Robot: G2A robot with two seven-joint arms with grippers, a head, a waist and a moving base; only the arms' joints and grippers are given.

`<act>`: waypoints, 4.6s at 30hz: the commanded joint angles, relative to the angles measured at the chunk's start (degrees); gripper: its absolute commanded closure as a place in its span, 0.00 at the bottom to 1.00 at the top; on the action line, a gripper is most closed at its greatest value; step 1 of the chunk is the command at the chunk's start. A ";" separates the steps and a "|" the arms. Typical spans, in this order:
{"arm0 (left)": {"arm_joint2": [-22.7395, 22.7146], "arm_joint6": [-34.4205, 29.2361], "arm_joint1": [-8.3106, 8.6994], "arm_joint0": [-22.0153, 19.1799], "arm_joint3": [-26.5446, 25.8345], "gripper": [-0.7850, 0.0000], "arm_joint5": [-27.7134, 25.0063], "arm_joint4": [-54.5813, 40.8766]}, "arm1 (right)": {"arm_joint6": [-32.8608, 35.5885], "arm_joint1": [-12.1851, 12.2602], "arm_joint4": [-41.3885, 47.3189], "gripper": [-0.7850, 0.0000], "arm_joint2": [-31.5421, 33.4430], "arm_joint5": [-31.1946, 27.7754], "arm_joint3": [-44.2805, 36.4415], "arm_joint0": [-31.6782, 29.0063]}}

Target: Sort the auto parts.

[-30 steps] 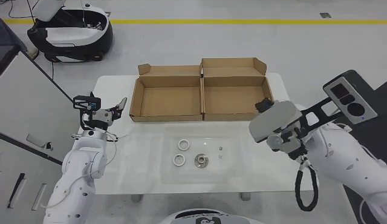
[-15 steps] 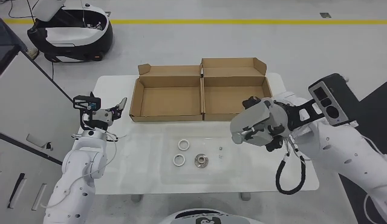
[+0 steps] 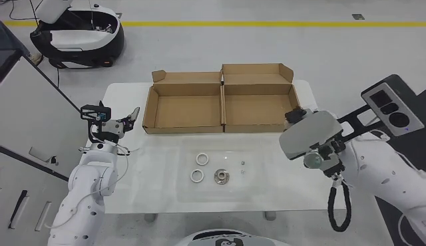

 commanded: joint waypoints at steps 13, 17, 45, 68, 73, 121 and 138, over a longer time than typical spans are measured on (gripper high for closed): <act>0.00 0.00 0.00 0.00 0.00 0.00 0.00 0.00 | 8.10 1.48 -4.82 1.00 -0.44 0.00 5.91 1.12; 0.00 0.00 0.00 0.00 0.00 0.00 0.00 0.00 | 10.56 1.63 -2.69 1.00 -0.22 0.00 5.57 0.91; 0.00 0.00 0.00 0.00 0.00 0.00 0.00 0.00 | 0.51 -0.47 1.17 1.00 -2.33 0.00 1.79 -0.17; 0.00 0.00 0.00 0.00 0.00 0.00 0.00 0.00 | 0.51 -0.47 1.17 1.00 -2.33 0.00 1.79 -0.17; 0.00 0.00 0.00 0.00 0.00 0.00 0.00 0.00 | 0.51 -0.47 1.17 1.00 -2.33 0.00 1.79 -0.17; 0.00 0.00 0.00 0.00 0.00 0.00 0.00 0.00 | 65.25 7.72 11.50 1.00 37.75 18.58 8.50 -19.52; 0.00 0.00 0.00 0.00 0.00 0.00 0.00 0.00 | 92.93 4.23 3.44 1.00 21.24 16.68 19.31 -1.09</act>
